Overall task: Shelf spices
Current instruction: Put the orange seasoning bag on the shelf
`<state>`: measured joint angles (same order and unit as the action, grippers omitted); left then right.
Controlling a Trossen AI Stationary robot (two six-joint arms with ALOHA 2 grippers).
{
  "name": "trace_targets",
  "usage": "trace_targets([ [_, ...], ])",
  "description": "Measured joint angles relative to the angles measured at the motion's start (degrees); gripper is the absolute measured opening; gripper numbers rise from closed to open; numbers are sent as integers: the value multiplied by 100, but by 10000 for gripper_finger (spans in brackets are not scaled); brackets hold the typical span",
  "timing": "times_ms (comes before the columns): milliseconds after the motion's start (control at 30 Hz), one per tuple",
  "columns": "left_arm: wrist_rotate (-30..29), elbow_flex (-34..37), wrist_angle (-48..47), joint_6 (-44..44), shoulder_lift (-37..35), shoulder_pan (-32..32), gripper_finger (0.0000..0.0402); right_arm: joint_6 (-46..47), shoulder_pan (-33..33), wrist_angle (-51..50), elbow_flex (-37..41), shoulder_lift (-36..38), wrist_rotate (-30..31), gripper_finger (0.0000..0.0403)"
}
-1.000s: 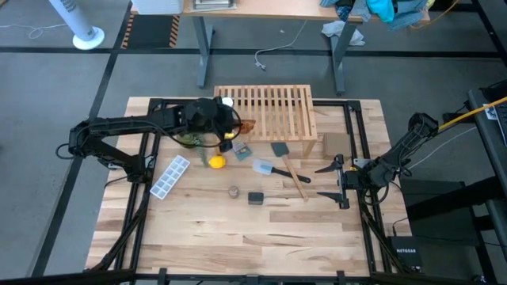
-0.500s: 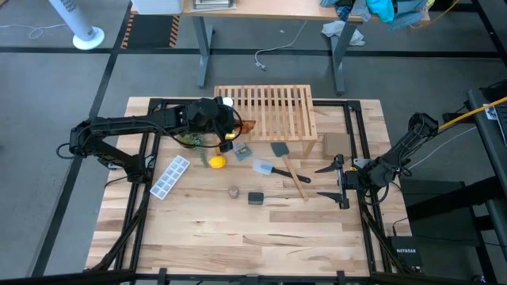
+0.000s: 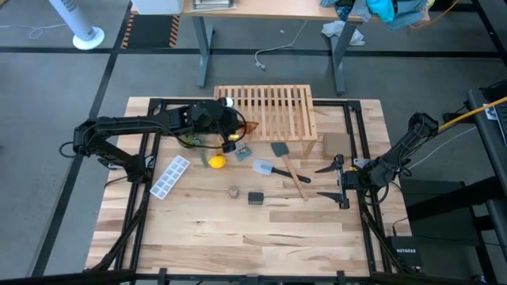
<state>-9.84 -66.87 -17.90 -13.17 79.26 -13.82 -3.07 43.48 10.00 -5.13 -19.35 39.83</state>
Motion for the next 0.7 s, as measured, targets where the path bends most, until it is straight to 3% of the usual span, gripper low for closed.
trace_targets([
  [233,2,0,-5,-496,2,0,27,0,0,-2,0,0,-2,347],
  [533,-3,0,39,-426,2,-22,109,0,0,-4,0,0,-2,347],
  [700,-115,0,97,-616,2,-21,134,0,0,-7,0,0,-2,347],
])
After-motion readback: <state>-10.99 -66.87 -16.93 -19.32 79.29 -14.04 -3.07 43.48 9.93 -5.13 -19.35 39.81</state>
